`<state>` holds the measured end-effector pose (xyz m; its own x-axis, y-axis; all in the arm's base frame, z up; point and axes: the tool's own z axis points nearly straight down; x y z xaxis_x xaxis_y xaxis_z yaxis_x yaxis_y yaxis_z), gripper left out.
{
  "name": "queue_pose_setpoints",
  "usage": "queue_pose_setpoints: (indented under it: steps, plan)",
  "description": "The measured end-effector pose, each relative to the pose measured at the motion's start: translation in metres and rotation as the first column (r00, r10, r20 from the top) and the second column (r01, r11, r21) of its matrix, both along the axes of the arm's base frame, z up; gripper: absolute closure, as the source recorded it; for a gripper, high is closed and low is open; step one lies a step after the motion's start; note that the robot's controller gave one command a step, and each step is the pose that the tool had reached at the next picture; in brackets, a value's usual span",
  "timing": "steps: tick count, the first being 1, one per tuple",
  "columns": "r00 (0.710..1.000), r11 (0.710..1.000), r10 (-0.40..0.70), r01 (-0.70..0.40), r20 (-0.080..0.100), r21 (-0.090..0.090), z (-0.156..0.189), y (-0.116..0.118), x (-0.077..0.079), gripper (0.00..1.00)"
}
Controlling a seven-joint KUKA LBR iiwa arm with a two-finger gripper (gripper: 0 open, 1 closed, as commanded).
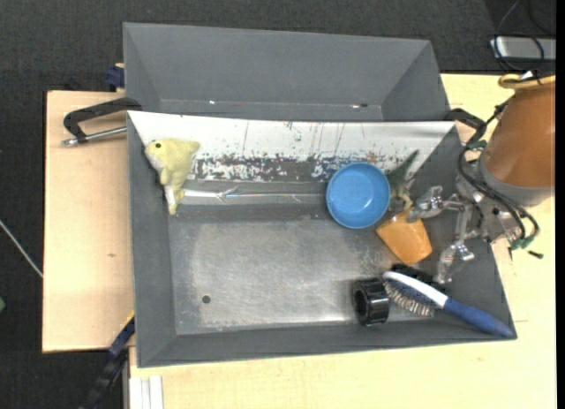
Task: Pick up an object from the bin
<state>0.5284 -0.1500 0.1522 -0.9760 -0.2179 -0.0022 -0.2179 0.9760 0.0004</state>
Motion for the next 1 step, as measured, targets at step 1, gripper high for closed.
queue_pose_setpoints:
  steps: [1]
  plan:
    - [0.999,1.000,-0.029,0.029,0.029,-0.007,-0.0224,0.0041,0.0070,0.00]
